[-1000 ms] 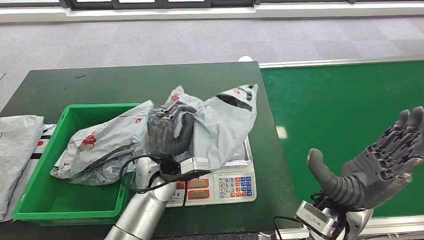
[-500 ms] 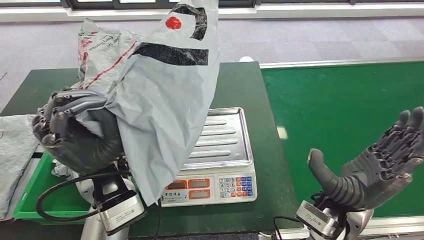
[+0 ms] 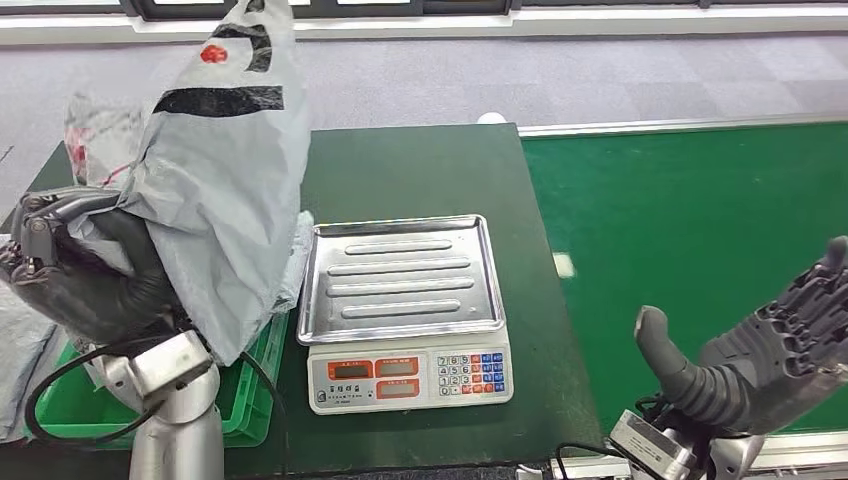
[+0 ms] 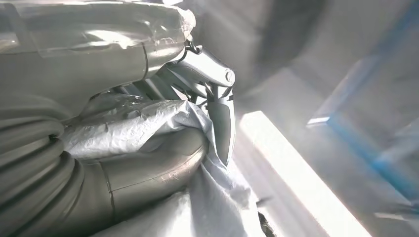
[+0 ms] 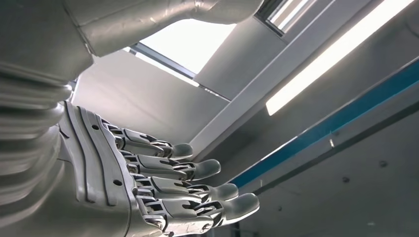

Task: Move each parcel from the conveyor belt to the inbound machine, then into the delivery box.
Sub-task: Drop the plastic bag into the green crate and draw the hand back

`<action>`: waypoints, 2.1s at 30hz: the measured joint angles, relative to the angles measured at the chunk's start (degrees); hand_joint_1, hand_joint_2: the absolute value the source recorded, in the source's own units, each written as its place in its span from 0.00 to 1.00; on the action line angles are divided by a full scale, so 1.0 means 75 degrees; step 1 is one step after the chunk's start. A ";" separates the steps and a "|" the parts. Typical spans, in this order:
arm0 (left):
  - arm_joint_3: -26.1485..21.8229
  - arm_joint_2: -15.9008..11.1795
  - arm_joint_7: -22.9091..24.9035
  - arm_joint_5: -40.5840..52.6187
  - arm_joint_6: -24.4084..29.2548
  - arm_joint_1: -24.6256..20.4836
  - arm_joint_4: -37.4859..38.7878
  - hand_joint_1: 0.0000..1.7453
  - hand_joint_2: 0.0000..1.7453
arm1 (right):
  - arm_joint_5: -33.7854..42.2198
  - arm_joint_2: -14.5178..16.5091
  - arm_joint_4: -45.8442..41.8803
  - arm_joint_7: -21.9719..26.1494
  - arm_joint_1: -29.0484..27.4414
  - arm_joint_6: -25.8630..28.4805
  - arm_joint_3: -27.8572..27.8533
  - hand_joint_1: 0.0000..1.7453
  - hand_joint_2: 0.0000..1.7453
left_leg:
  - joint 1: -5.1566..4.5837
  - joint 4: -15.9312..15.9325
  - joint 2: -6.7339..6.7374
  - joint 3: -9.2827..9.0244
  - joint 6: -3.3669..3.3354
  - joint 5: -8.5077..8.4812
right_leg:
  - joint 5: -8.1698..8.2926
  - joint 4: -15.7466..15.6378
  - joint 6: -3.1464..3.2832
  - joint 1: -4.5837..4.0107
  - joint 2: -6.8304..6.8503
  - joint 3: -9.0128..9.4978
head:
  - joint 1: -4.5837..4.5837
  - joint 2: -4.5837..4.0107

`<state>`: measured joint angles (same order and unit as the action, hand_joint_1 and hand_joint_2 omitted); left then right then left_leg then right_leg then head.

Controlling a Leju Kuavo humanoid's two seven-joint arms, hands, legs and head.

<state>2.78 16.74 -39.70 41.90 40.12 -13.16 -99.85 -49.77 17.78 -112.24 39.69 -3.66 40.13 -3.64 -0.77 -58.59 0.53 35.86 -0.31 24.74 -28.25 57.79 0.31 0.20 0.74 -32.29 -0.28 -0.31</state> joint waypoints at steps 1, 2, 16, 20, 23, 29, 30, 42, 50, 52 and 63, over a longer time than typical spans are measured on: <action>-0.0222 -0.0007 0.0007 -0.0112 -0.0002 0.0024 0.0254 1.00 1.00 | 0.0001 0.0003 -0.0034 0.0004 -0.0027 0.0000 -0.0020 0.00 1.00 | 0.0000 0.0000 0.0002 0.0000 0.0000 0.0000 | 0.0000 0.0000 0.0000 0.0000 -0.0001 0.0000 | 0.0001 0.0000; -0.0426 -0.0012 0.0003 -0.0211 -0.0004 0.0049 0.0496 1.00 1.00 | 0.0004 0.0004 -0.0060 0.0012 -0.0051 0.0000 -0.0035 0.00 1.00 | 0.0001 0.0000 0.0004 0.0000 0.0000 0.0000 | 0.0000 0.0000 0.0000 -0.0001 -0.0001 0.0000 | 0.0001 0.0000; -0.1949 -0.0032 -0.0051 -0.0546 -0.0005 0.0279 0.2037 1.00 1.00 | -0.0013 0.0017 -0.0148 0.0033 -0.0204 0.0000 -0.0092 0.00 1.00 | -0.0002 -0.0001 0.0005 0.0003 -0.0003 0.0003 | 0.0000 0.0000 0.0000 0.0003 -0.0002 -0.0002 | 0.0003 0.0000; -0.2367 -0.0034 -0.0055 -0.0535 -0.0005 0.0337 0.2255 1.00 1.00 | -0.0018 0.0017 -0.0148 0.0033 -0.0208 0.0000 -0.0095 0.00 1.00 | 0.0001 -0.0001 0.0005 0.0002 -0.0003 0.0002 | -0.0001 0.0000 0.0001 0.0003 -0.0002 -0.0008 | 0.0002 0.0000; -0.2512 -0.0034 -0.0053 -0.0579 -0.0005 0.0354 0.2440 0.98 1.00 | -0.0019 0.0017 -0.0148 0.0033 -0.0213 0.0000 -0.0095 0.00 1.00 | 0.0002 0.0000 0.0004 0.0002 -0.0002 0.0002 | -0.0002 0.0000 0.0004 0.0002 0.0000 -0.0008 | 0.0002 0.0000; -0.2579 -0.0034 -0.0042 -0.0610 -0.0005 0.0359 0.2651 0.00 1.00 | -0.0071 0.0020 -0.0148 0.0033 -0.0215 0.0000 -0.0098 0.00 1.00 | 0.0000 -0.0001 0.0004 0.0003 -0.0002 0.0002 | -0.0002 0.0000 0.0003 0.0002 -0.0001 -0.0004 | 0.0003 0.0000; -0.2579 -0.0034 -0.0050 -0.0640 -0.0005 0.0359 0.2664 0.00 1.00 | -0.0077 0.0020 -0.0148 0.0033 -0.0215 0.0000 -0.0098 0.00 1.00 | 0.0000 -0.0001 0.0004 0.0003 -0.0003 0.0002 | -0.0002 0.0000 0.0003 0.0002 -0.0001 -0.0003 | 0.0003 0.0000; -0.2582 -0.0031 -0.0063 -0.1172 -0.0005 0.0406 0.2236 0.00 1.00 | -0.0165 0.0020 -0.0078 0.0033 -0.0206 0.0000 -0.0098 0.00 1.00 | 0.0001 0.0000 0.0002 0.0003 -0.0002 0.0002 | -0.0002 0.0000 0.0004 0.0000 0.0000 0.0001 | 0.0003 0.0000; -0.2583 -0.0031 -0.0070 -0.1401 -0.0005 0.0469 0.1745 0.00 1.00 | -0.0179 0.0020 0.0025 0.0033 -0.0193 -0.0003 -0.0098 0.00 1.00 | 0.0000 0.0001 0.0000 0.0004 -0.0002 0.0002 | -0.0003 0.0000 0.0004 -0.0002 0.0001 0.0002 | 0.0003 0.0000; -0.2549 -0.0031 -0.0072 -0.1838 -0.0005 0.0531 0.1421 0.00 1.00 | -0.0184 0.0020 0.0072 0.0033 -0.0187 -0.0003 -0.0098 0.00 1.00 | 0.0000 0.0000 0.0000 0.0004 -0.0002 0.0002 | -0.0003 0.0000 0.0004 -0.0002 0.0001 0.0001 | 0.0003 0.0000; -0.0873 -0.0151 -0.0071 -0.6052 -0.2979 0.1375 -0.0130 0.00 1.00 | 0.0493 0.0023 0.0501 0.0037 -0.0141 -0.0005 -0.0017 0.00 1.00 | -0.0002 0.0000 -0.0020 0.0008 -0.0004 0.0005 | -0.0012 0.0000 -0.0004 0.0000 0.0015 0.0006 | 0.0003 0.0000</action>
<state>-3.76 15.61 -40.23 -3.49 17.78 -2.85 -100.83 -46.07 17.94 -108.49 39.97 -4.72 40.09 -3.77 -0.78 -58.59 0.38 35.92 -0.35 24.78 -28.34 57.79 0.28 0.20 0.85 -32.24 -0.26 -0.31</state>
